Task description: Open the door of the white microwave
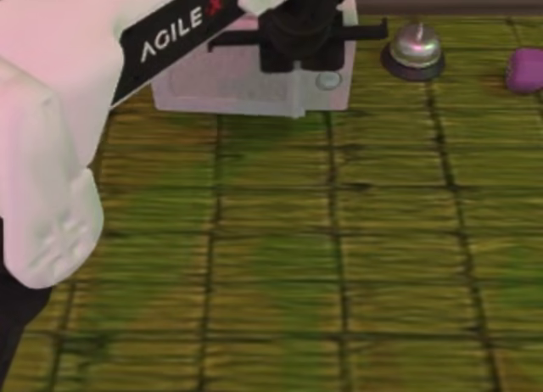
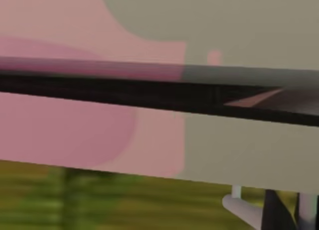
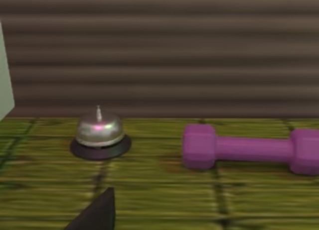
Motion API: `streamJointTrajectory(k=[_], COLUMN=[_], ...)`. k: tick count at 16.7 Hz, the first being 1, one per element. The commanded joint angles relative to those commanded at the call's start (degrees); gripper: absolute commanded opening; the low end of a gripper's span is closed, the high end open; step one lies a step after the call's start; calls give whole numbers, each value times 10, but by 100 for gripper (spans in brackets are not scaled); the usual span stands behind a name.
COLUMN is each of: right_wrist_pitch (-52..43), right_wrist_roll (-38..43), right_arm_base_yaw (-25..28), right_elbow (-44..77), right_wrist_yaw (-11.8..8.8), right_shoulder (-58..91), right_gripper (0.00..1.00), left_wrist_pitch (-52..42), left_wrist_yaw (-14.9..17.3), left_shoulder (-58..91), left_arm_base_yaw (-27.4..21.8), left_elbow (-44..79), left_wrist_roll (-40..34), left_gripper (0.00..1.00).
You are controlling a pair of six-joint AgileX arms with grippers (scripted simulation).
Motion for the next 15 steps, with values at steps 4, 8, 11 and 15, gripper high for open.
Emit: streamJointTrajectory(k=[4, 8, 11, 15], right_wrist_pitch=[0, 0, 0, 0], right_wrist_roll=[0, 0, 0, 0], right_arm_base_yaw=[0, 0, 0, 0], right_elbow=[0, 0, 0, 0], right_wrist_yaw=[0, 0, 0, 0], right_shoulder=[0, 0, 0, 0], right_gripper=[100, 100, 100, 100], left_wrist_pitch=[3, 3, 3, 3], left_wrist_yaw=[0, 0, 0, 0], left_shoulder=[-3, -3, -3, -3], left_arm_base_yaw=[0, 0, 0, 0], left_elbow=[-7, -7, -7, -7], left_wrist_roll=[-1, -1, -1, -1], left_gripper=[0, 0, 0, 0])
